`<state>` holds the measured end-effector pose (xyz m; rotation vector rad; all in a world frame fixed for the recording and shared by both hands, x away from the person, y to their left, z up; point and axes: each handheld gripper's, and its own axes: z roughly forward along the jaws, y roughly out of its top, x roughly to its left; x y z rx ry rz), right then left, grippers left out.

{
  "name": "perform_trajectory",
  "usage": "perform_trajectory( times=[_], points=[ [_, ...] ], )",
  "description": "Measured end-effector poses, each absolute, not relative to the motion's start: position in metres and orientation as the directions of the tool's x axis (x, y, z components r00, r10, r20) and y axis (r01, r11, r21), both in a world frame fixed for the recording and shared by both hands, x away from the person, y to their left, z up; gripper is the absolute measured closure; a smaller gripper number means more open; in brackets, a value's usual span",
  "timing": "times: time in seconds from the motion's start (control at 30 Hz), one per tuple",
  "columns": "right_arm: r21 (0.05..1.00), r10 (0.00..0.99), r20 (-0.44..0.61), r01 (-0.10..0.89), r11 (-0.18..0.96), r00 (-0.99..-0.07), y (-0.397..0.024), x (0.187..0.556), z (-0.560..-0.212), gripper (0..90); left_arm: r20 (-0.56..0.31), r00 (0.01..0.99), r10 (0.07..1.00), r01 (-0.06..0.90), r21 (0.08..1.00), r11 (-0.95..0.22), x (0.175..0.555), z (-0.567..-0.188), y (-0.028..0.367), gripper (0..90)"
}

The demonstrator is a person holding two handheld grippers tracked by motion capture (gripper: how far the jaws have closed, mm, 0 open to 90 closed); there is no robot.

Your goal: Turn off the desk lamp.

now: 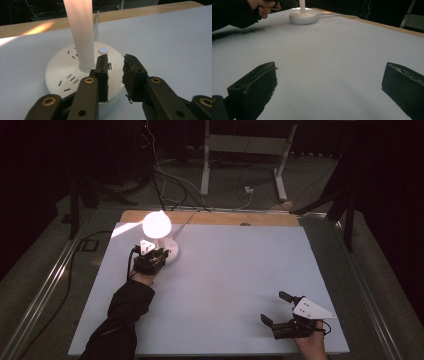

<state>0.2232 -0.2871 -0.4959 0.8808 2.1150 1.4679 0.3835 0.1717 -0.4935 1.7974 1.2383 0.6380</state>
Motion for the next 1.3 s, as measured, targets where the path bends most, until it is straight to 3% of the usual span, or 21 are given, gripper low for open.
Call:
perform_trajectory(
  times=[0.3,1.3],
  points=[
    [0.933,0.700,0.015,0.262,0.246,-0.714,-0.287,0.223,-0.496,0.0,-0.057,0.389,0.920,0.510,0.845,-0.163,0.389,-0.499,0.176,90.0],
    [0.932,0.702,0.011,0.263,0.252,-0.712,-0.287,0.222,-0.496,0.0,-0.055,0.388,0.920,0.534,0.827,-0.176,0.398,-0.515,0.180,90.0]
  ],
)
